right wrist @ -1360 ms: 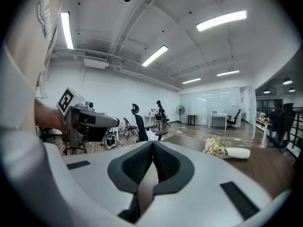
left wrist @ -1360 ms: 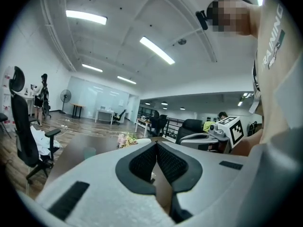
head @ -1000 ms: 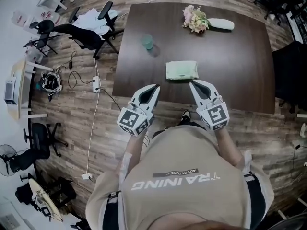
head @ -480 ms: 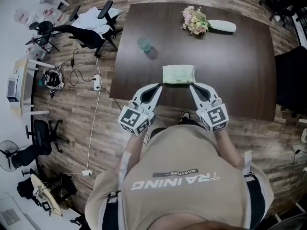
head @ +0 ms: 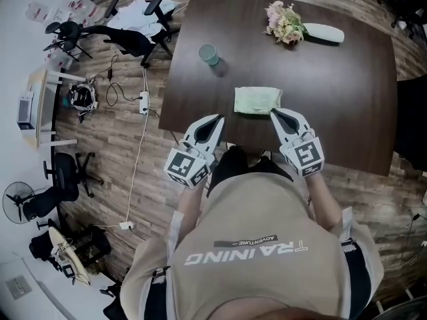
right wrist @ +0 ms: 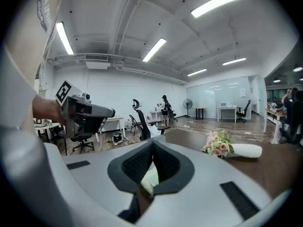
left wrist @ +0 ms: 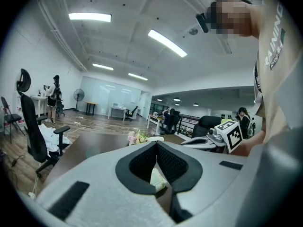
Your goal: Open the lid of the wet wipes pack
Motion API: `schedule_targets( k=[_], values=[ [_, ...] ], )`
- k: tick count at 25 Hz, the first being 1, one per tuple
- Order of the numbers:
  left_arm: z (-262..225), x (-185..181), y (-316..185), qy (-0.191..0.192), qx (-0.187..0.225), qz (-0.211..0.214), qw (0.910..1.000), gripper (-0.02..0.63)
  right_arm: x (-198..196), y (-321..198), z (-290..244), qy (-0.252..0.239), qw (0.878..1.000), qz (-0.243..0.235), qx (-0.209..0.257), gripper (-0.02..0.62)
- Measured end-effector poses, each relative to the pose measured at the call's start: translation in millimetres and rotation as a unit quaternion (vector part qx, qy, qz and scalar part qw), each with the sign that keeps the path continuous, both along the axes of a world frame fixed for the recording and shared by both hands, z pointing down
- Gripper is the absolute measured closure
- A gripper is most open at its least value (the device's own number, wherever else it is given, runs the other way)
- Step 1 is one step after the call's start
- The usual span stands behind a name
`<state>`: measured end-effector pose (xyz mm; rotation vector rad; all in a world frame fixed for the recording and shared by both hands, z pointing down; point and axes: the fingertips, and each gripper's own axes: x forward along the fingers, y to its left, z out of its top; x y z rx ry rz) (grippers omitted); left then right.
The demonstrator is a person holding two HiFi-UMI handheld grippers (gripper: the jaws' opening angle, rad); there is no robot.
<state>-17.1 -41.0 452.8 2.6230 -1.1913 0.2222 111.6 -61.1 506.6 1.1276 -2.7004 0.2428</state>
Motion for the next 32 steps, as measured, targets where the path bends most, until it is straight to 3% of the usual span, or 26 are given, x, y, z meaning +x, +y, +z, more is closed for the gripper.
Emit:
schedule_targets(
  k=[6,10,13,19,26,32],
  values=[
    [21.0,-5.3,-10.5,0.018,-0.02,0.032,0.9991,0.597,-13.0,-11.1,3.9,0.008,0.999,0.032,-0.005,0.58],
    [11.9,4.0,-36.3,0.036,-0.006,0.067,0.9971,0.597,-2.1,-19.8,1.6,0.027,0.997,0.064,-0.016,0.58],
    [-3.4,3.0,-57.2,0.037,0.02,0.091,0.9949,0.597,-0.2,-33.3,-12.3,0.032,0.996,0.089,-0.002,0.58],
    [-4.4,-14.1,-74.9,0.052,0.019,0.118,0.9915,0.597,-24.3,-63.8,-35.5,0.045,0.991,0.12,0.027,0.58],
    [24.3,-32.4,-79.8,0.039,0.005,0.166,0.9853,0.597,-46.8,-58.2,-28.1,0.063,0.985,0.159,0.028,0.58],
    [14.5,-21.9,-82.6,0.051,0.021,0.212,0.9756,0.597,-34.8,-36.4,-17.2,0.082,0.976,0.2,-0.003,0.58]
  ],
)
